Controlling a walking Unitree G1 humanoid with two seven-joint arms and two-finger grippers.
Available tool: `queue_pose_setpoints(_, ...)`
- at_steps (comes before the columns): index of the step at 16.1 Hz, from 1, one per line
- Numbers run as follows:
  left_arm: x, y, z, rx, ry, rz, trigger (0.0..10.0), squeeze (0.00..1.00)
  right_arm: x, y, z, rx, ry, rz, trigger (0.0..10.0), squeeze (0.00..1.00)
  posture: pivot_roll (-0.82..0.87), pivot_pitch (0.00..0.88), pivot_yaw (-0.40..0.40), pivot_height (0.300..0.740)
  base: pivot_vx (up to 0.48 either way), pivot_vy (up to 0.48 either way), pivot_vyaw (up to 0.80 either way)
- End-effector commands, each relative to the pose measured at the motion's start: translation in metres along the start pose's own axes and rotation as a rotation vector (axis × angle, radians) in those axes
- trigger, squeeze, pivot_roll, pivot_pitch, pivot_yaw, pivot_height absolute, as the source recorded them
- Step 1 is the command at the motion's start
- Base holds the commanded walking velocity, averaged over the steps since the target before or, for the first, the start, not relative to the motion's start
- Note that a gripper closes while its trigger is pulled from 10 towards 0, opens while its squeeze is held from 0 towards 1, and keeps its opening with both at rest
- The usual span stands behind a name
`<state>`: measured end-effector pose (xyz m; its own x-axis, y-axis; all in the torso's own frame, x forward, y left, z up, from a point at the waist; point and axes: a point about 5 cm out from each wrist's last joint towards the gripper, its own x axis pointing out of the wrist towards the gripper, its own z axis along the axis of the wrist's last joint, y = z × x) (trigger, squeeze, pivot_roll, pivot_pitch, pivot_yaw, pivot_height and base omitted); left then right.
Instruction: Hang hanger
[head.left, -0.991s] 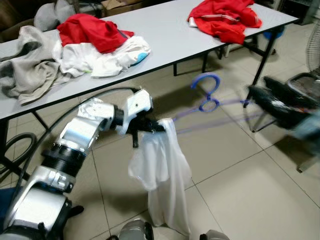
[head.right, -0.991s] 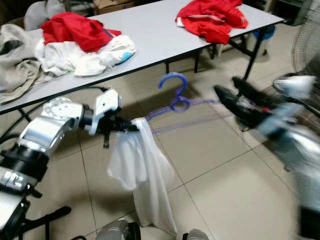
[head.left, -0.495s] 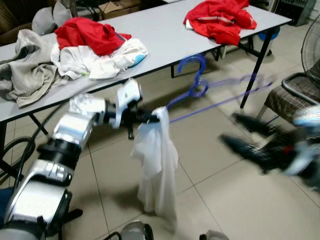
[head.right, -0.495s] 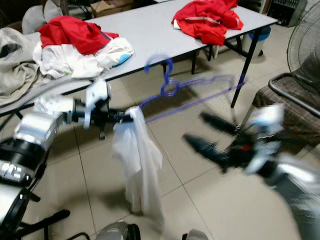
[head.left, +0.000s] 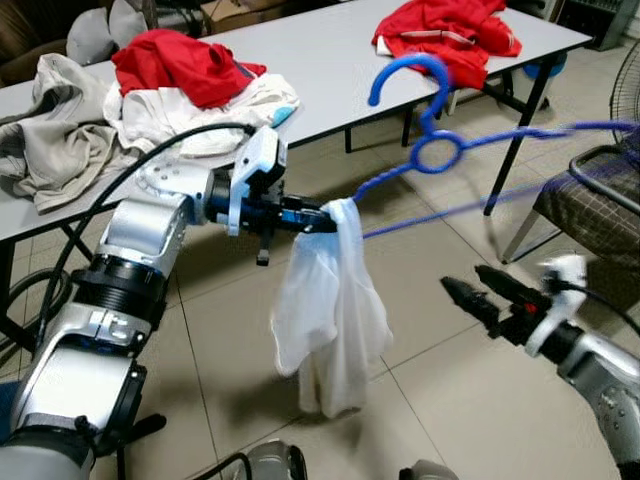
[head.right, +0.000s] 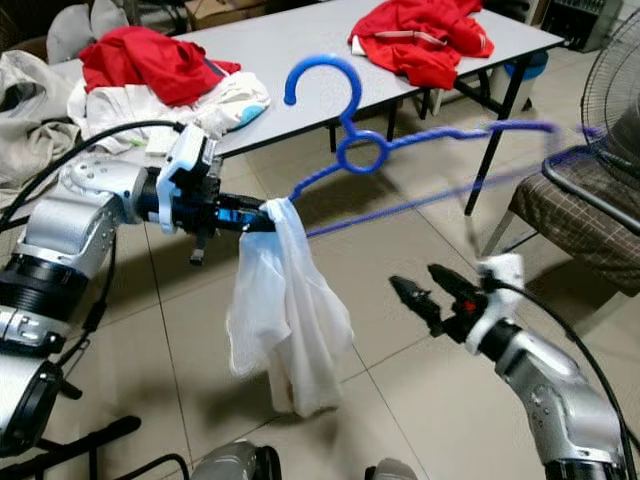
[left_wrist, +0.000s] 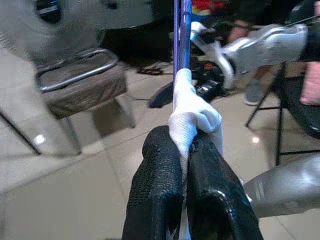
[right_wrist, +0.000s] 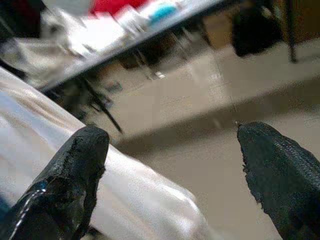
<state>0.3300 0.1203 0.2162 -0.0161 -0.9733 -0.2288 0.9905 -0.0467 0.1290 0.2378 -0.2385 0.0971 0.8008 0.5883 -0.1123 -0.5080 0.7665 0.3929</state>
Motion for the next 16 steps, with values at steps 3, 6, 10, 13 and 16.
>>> queue_pose_setpoints(3, 0.012, -0.004, 0.019, 0.061, -0.015, -0.089, 0.0, 0.0, -0.001, 0.02, 0.014, 0.04, 0.002, 0.324, 10.0, 1.0, -0.14, 0.0, 0.095, 0.74, 0.0, 0.0, 0.0)
queue_pose_setpoints(6, 0.022, -0.009, 0.024, 0.069, -0.033, -0.145, 0.0, 0.0, 0.005, 0.017, 0.016, 0.001, 0.034, 0.352, 10.0, 1.0, -0.13, 0.0, 0.094, 0.74, 0.0, 0.0, 0.0)
queue_pose_setpoints(10, 0.034, -0.015, 0.032, 0.089, -0.045, -0.195, 0.0, 0.0, 0.02, 0.018, 0.026, -0.05, 0.024, 0.399, 10.0, 0.0, -0.13, 0.0, 0.094, 0.74, 0.0, 0.0, 0.0)
queue_pose_setpoints(13, 0.04, -0.013, 0.034, 0.098, -0.055, -0.175, 0.0, 0.0, 0.029, 0.032, 0.026, -0.06, 0.057, 0.513, 10.0, 0.0, -0.13, 0.0, 0.093, 0.74, 0.0, 0.0, 0.0)
queue_pose_setpoints(16, 0.04, -0.013, 0.034, 0.099, -0.052, -0.165, 0.0, 0.0, 0.033, 0.035, 0.027, -0.061, 0.053, 0.543, 10.0, 0.0, -0.13, 0.0, 0.093, 0.74, 0.0, 0.0, 0.0)
